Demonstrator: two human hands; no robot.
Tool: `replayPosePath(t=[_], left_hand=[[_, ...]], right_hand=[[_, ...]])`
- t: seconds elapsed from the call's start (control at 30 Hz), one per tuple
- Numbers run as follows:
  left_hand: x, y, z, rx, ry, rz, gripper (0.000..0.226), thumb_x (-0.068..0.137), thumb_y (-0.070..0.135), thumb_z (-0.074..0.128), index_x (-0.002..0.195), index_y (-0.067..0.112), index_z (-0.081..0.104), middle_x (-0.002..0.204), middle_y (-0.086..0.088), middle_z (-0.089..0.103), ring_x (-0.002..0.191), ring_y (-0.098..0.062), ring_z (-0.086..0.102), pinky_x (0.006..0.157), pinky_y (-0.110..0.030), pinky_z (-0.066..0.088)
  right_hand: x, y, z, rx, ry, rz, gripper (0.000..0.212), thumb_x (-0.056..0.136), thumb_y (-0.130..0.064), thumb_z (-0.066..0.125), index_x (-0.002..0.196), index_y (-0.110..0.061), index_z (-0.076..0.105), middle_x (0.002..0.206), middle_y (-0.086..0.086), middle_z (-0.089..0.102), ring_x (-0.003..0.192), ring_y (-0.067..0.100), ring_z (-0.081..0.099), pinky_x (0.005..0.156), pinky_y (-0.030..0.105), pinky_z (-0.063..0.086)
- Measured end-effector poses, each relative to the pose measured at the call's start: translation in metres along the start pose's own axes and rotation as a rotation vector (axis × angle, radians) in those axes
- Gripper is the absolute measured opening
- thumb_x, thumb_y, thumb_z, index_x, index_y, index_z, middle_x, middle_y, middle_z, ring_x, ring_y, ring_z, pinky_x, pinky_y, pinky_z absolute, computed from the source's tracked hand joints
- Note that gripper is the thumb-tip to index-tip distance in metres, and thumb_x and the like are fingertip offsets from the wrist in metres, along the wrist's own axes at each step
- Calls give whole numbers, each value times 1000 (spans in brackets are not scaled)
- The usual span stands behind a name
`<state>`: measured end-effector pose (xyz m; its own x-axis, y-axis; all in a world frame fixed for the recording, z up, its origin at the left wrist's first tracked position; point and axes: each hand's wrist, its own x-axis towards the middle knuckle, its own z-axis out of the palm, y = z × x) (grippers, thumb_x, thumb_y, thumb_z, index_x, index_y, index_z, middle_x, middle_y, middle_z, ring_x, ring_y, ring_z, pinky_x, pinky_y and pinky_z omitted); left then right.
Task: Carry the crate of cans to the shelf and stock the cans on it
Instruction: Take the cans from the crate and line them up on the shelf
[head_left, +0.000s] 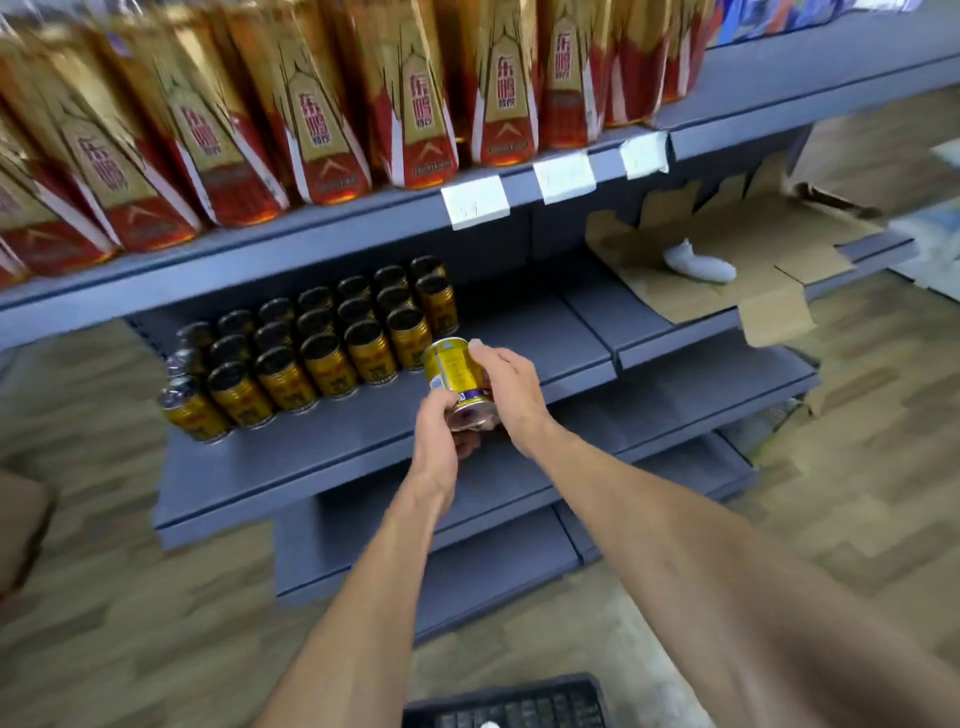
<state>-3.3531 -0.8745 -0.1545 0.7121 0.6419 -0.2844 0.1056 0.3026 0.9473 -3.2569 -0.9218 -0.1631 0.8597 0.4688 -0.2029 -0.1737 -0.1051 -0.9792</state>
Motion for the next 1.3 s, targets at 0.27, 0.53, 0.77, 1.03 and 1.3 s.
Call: replayPosePath(t=[0.27,0.53,0.77,1.03,1.3], left_hand=[[79,3,16,151,175,83,36,84,35,47,119,25,54,111,-9,67,99,-29,64,88,-42,55],[155,-25,28,657,377,333,44,97,39,52,138,24,49,128,-6,60,117,-29,55,93,-33,43],[185,-55,43,592,594,436,32,93,30,62,119,13,57,109,-1,64,98,-16,57,84,-30,44],[194,-68,43,766,758,419,27,94,23,58,112,5,67,112,-12,60,100,-27,58,86,-33,45],[189,-40,17,1034,678,351,18,94,27,57,94,14,70,90,-11,71,87,-32,65,66,-25,35]], right_hand=[[76,-9,4,145,-40,11,22,86,-39,65,80,-21,77,87,5,75,90,26,72,84,40,58],[147,15,12,83,26,-71,16,91,-34,63,90,-25,76,89,-5,75,91,14,68,89,36,55],[171,40,3,27,38,-157,25,93,-17,54,104,-20,76,95,-6,75,92,7,66,83,20,51],[172,49,11,-73,96,-304,44,74,8,46,98,-10,77,91,-3,75,91,10,68,88,27,56],[178,51,8,-161,115,-309,38,75,10,50,97,-10,74,85,-5,70,85,10,67,88,23,55]])
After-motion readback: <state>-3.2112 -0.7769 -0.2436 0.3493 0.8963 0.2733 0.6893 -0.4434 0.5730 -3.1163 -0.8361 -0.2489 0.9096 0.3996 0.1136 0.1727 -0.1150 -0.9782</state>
